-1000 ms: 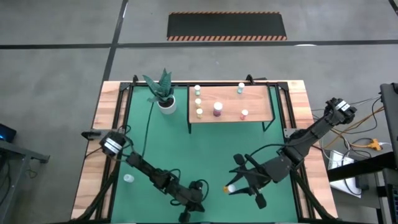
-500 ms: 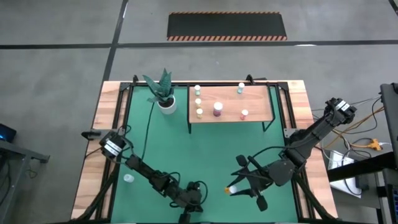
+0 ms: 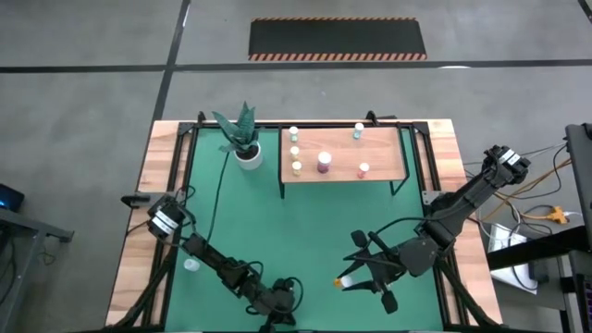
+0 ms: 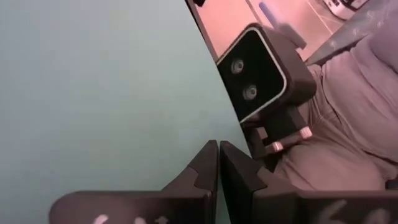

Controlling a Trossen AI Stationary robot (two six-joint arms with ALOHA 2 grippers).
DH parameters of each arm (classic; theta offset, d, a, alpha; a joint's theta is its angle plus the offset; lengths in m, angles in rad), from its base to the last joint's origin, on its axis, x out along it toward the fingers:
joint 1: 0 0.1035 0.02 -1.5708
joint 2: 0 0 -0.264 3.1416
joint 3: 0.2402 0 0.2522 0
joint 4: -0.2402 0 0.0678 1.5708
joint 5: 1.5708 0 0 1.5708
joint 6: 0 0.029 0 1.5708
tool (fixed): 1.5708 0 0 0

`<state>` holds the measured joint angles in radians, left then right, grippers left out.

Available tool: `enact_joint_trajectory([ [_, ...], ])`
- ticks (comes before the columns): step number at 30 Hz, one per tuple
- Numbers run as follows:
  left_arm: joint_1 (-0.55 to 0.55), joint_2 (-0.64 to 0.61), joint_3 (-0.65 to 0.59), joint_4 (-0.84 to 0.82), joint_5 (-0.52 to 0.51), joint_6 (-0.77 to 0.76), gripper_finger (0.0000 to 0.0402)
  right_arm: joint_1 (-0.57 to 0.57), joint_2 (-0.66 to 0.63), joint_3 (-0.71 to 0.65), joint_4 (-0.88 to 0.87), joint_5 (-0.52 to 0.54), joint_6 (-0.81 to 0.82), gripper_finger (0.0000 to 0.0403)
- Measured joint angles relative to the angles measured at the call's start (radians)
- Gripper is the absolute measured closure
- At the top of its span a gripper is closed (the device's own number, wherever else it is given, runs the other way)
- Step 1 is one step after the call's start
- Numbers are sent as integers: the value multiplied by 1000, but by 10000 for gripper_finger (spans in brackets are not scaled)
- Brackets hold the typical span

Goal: Pick and place medicine bottles onto shelf by color
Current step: Put the orange pill bottle on the shelf

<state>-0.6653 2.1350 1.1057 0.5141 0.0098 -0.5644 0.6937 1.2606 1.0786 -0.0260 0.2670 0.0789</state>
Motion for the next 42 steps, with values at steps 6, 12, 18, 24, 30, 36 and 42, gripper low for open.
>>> enact_joint_trajectory([
  [6, 9, 2, -24, 4, -11, 1, 402, 0, 0, 0, 0, 6, 15, 296],
  [12, 14, -35, -52, -12, -1, 55, 402, 0, 0, 0, -1, 36, 6, 296],
  [18, 18, -200, -152, -61, -117, 176, 402, -1, 1, -15, 1, 112, -46, 296],
  [24, 29, -411, -253, -57, -172, 419, 402, -2, 1, -18, 32, 184, -101, 296],
  [30, 66, -639, -343, -54, -177, 689, 402, -24, 21, -97, 263, 200, -209, 296],
  [36, 112, -859, -426, -52, -178, 851, 402, -63, 89, -170, 467, 208, -247, 296],
  [42, 123, -1025, -505, -52, -187, 920, 402, -131, 190, -181, 601, 206, -222, 296],
])
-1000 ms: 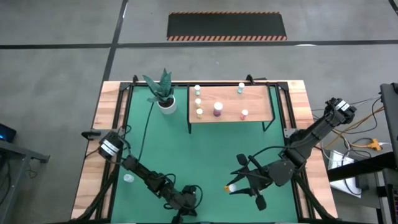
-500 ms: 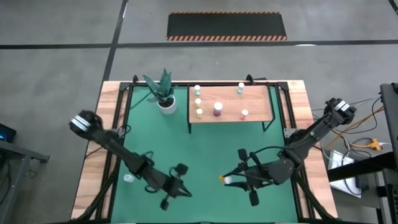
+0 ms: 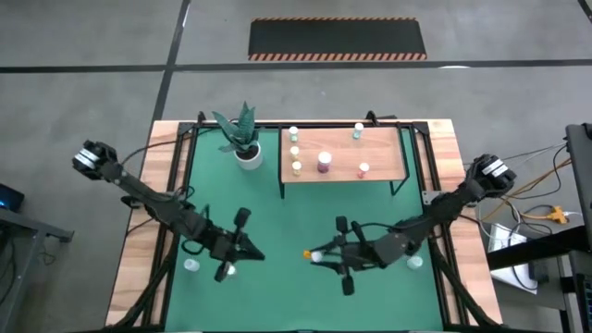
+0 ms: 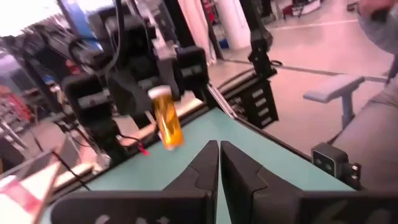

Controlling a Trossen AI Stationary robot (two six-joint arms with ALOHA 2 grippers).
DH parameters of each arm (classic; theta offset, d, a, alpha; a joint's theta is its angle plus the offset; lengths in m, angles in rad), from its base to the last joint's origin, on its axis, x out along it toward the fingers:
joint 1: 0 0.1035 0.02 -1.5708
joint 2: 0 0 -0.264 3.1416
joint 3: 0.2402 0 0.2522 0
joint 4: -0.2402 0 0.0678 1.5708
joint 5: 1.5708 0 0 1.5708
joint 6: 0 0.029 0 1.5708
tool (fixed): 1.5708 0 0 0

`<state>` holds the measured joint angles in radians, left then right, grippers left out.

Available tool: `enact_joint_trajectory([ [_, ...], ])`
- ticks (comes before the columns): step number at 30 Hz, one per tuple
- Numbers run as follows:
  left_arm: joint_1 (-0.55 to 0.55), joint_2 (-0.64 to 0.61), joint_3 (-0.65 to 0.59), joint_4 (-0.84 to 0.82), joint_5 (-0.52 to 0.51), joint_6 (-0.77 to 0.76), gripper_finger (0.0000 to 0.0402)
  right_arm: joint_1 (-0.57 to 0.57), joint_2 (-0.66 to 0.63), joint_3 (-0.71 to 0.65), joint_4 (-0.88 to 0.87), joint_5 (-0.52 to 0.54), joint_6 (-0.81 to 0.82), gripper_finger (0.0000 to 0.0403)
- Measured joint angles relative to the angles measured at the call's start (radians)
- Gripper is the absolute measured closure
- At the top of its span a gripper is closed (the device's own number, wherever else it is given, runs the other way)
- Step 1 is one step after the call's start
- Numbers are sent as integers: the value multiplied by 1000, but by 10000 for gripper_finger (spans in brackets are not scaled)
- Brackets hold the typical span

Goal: Pick and place medicine bottles onto shelf by color
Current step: Put the orange pill bottle on the shelf

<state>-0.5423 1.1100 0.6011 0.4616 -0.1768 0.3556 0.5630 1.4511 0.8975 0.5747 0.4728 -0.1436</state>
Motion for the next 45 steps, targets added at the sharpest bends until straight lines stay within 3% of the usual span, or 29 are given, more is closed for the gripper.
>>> enact_joint_trajectory([
  [16, 0, -249, -112, -2, -95, 73, 402, -155, 40, 97, 5, 6, -10, 296],
  [21, 0, -285, -127, 0, -175, 48, 402, -190, -19, 132, -38, 181, 20, 296],
  [25, 0, -309, -129, 2, -239, 18, 402, -242, -86, 178, -178, 289, 63, 296],
  [33, 0, -349, -136, 0, -252, 25, 402, -417, -209, 247, -580, 287, 248, 296],
  [37, 0, -364, -137, 0, -252, 32, 402, -485, -270, 207, -604, 252, 278, 296],
  [42, 0, -374, -143, -1, -252, 48, 402, -600, -327, 133, -597, 55, 373, 296],
  [45, 0, -376, -145, 0, -252, 51, 402, -666, -329, 114, -595, 15, 405, 296],
])
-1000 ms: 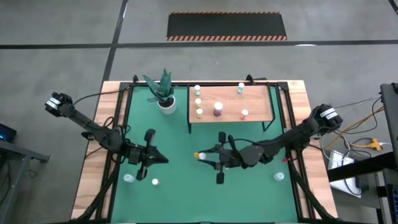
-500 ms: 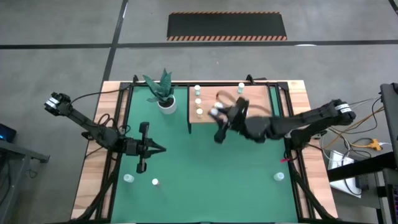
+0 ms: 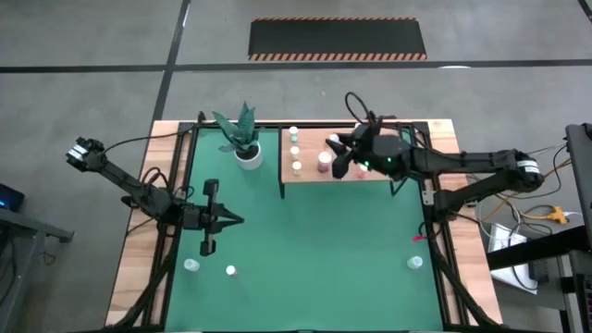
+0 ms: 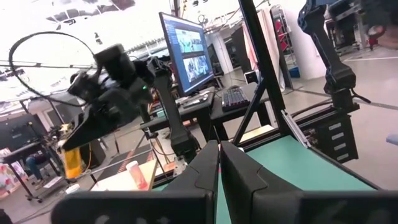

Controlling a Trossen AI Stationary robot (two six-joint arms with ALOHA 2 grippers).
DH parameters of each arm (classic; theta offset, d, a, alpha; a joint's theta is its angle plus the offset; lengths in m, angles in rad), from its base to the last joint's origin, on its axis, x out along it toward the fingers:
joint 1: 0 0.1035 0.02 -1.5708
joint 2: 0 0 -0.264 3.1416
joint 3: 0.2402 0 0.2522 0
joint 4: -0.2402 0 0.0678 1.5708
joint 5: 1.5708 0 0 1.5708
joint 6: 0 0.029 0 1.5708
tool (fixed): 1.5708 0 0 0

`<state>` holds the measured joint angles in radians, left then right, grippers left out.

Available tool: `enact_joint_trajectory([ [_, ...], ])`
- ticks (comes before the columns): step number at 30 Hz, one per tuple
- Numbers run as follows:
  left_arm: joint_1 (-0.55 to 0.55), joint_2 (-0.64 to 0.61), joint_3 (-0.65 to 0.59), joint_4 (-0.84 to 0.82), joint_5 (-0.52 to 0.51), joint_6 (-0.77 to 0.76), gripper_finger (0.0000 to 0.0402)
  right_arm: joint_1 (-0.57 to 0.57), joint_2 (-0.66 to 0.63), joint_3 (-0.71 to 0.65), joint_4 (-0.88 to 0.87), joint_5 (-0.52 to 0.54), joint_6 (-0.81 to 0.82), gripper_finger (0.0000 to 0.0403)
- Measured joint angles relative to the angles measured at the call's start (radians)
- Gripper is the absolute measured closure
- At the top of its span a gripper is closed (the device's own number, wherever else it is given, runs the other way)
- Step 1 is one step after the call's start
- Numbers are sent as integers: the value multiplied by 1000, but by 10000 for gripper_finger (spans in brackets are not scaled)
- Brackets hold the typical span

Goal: Pick and place medicine bottles onto shelf by color
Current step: Put the orange pill bottle on the shelf

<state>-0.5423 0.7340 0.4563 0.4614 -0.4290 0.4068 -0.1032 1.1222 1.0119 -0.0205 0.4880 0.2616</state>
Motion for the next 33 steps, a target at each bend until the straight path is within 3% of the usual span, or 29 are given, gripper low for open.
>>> enact_joint_trajectory([
  [7, 0, -4, -2, 0, 0, 0, 402, -104, 50, -1, 40, -76, 20, 296],
  [20, 0, -2, -5, 1, 0, 0, 402, -225, 166, 14, 21, -82, 86, 296],
  [27, 0, -2, -7, 0, 0, 1, 402, -303, 148, 15, -67, -331, -5, 296],
  [33, 0, -2, -9, 0, -11, 2, 402, -309, 85, 16, -203, -321, -10, 296],
])
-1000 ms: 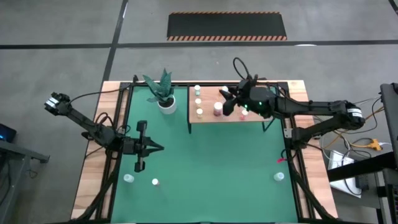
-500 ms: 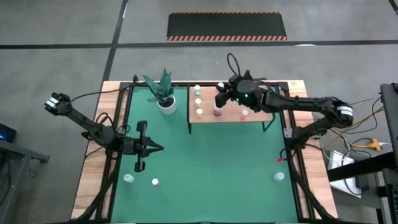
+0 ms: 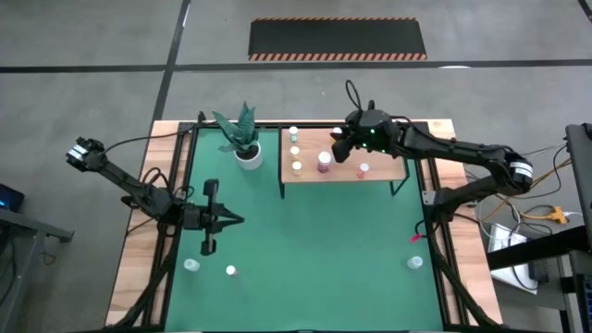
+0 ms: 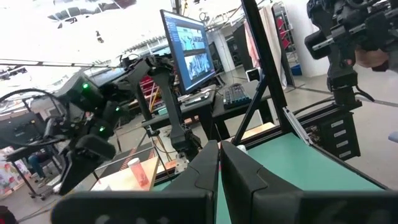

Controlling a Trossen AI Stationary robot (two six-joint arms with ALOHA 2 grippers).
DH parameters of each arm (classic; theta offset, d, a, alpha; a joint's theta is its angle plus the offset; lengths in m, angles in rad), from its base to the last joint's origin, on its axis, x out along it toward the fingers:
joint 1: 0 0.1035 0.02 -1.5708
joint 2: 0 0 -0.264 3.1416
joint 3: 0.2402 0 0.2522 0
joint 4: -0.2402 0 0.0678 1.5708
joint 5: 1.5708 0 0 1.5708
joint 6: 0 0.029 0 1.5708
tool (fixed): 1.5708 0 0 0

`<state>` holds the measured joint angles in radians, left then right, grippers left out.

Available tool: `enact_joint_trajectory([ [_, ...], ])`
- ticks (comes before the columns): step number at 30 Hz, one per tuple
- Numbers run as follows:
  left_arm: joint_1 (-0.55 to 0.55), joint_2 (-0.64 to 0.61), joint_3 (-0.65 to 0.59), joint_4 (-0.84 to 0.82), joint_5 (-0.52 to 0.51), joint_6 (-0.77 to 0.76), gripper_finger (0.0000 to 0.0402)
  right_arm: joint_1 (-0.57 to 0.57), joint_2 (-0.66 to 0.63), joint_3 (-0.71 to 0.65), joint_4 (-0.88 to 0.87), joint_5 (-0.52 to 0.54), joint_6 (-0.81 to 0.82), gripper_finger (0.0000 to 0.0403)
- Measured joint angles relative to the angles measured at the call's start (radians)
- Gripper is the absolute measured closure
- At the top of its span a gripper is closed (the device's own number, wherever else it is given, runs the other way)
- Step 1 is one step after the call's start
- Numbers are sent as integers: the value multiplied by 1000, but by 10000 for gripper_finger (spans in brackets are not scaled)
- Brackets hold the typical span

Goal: Pick and place medicine bottles onto shelf by color
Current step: Put the orange pill bottle on the shelf

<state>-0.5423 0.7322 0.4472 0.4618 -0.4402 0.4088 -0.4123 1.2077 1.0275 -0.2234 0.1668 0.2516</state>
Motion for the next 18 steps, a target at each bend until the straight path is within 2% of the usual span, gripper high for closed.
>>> enact_joint_trajectory([
  [6, 0, -1, -3, 0, -37, 15, 402, 23, -69, -11, -130, 20, 14, 296],
  [12, 0, -2, -7, 0, -41, 26, 402, 46, -157, -85, -132, 66, 11, 296],
  [18, 0, -2, -8, 0, -41, 27, 402, 47, -273, -156, -131, 67, -40, 296],
])
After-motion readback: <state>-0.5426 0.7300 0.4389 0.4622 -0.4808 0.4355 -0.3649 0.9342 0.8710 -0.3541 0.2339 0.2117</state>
